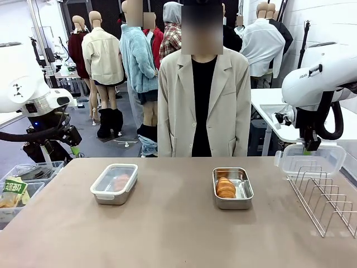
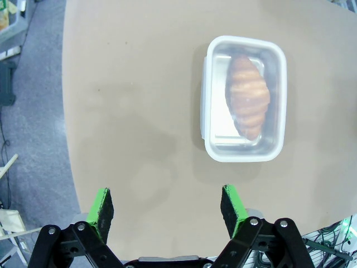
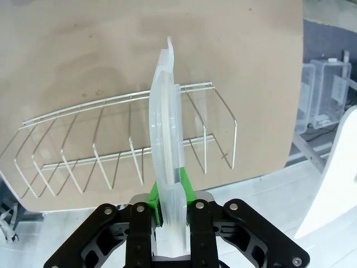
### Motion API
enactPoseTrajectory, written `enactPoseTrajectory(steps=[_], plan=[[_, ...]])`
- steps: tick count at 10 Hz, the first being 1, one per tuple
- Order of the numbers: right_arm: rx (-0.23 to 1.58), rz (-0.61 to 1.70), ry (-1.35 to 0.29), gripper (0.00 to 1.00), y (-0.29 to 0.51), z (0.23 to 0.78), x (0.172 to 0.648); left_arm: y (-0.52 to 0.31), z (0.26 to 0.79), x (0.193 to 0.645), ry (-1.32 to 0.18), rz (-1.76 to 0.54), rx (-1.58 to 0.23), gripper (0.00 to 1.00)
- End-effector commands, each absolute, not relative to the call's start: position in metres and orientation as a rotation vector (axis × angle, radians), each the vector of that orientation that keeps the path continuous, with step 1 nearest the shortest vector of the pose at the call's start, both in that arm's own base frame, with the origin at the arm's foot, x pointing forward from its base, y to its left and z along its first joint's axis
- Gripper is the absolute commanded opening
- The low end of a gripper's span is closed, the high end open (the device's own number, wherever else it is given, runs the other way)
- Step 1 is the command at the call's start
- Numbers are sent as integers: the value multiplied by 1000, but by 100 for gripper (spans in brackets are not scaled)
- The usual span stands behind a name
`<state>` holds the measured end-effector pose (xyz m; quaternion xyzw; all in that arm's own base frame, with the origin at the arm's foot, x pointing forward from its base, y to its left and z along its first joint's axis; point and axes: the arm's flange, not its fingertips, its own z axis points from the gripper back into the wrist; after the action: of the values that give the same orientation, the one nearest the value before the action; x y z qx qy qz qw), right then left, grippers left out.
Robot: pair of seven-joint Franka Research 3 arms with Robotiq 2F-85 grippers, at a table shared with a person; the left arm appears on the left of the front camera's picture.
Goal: Place the bread in airtight containers.
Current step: Pick up one Airtight Container lid and hand it to the human, then release when the human grabs the Airtight Container lid.
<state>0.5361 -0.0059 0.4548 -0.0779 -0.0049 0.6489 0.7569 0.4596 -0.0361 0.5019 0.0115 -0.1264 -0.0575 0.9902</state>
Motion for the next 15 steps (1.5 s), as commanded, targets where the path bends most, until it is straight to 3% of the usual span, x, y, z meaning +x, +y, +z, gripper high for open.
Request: enactPoseTrajectory(steps=[1,8,15], plan=[[-200,1473,-64,0,-6,481,498,-35,503,460,-256,-106,30,100],[-506,1634,-398,0,49,586,434,-35,503,460,-256,-106,30,100],[-580,1692,-744,0,137,607,464,-35,503,460,-256,-106,30,100]])
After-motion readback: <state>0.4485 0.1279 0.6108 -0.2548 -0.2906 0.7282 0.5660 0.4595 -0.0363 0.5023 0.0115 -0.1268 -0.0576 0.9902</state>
